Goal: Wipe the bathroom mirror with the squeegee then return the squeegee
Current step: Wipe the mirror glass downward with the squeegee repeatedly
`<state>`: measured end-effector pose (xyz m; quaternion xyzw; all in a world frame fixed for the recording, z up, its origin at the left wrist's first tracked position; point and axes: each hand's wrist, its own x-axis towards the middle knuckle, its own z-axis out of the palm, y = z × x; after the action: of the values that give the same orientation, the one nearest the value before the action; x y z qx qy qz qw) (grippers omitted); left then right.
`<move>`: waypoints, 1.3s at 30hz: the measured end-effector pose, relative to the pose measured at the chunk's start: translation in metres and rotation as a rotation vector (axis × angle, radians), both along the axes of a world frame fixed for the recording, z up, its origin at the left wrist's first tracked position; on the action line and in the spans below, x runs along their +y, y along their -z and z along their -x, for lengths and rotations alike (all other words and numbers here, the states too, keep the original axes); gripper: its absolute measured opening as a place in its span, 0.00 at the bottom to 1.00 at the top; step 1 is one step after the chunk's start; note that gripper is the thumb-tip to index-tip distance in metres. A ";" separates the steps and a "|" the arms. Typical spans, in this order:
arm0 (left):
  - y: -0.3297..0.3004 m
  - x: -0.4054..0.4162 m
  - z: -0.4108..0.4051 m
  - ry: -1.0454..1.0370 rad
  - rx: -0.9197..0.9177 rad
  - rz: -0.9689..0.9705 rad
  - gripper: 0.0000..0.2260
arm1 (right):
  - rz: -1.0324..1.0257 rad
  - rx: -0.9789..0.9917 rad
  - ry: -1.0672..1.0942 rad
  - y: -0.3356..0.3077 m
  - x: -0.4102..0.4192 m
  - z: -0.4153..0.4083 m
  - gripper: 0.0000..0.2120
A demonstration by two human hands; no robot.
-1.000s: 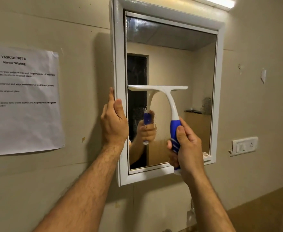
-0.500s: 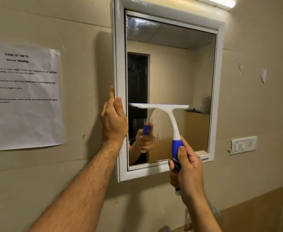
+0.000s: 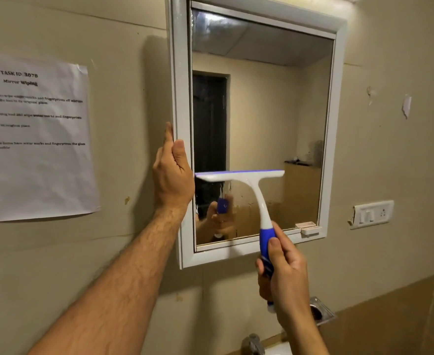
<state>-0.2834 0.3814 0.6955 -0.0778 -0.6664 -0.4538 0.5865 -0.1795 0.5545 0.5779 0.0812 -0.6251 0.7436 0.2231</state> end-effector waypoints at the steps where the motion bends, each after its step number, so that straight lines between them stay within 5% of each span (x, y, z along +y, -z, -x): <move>1: 0.000 0.001 -0.001 0.005 0.000 -0.002 0.20 | -0.004 0.022 -0.004 -0.009 -0.001 0.001 0.14; 6: -0.001 0.001 -0.004 0.012 -0.004 -0.008 0.20 | 0.003 0.056 -0.034 -0.030 -0.003 0.008 0.12; 14: 0.002 0.000 0.003 0.031 0.018 -0.016 0.20 | 0.025 -0.076 -0.040 0.033 0.003 -0.006 0.12; 24: 0.002 -0.001 0.001 0.025 0.019 0.008 0.20 | 0.053 0.049 -0.039 -0.021 -0.002 0.010 0.12; 33: 0.002 0.001 0.000 0.037 0.043 -0.006 0.19 | 0.010 -0.087 -0.024 0.038 -0.001 -0.010 0.13; 39: 0.003 0.003 -0.002 0.003 0.013 -0.005 0.19 | -0.012 -0.007 -0.021 -0.007 0.004 -0.007 0.12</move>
<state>-0.2816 0.3843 0.6927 -0.0804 -0.6612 -0.4556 0.5905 -0.1724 0.5587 0.5852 0.0867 -0.6296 0.7423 0.2125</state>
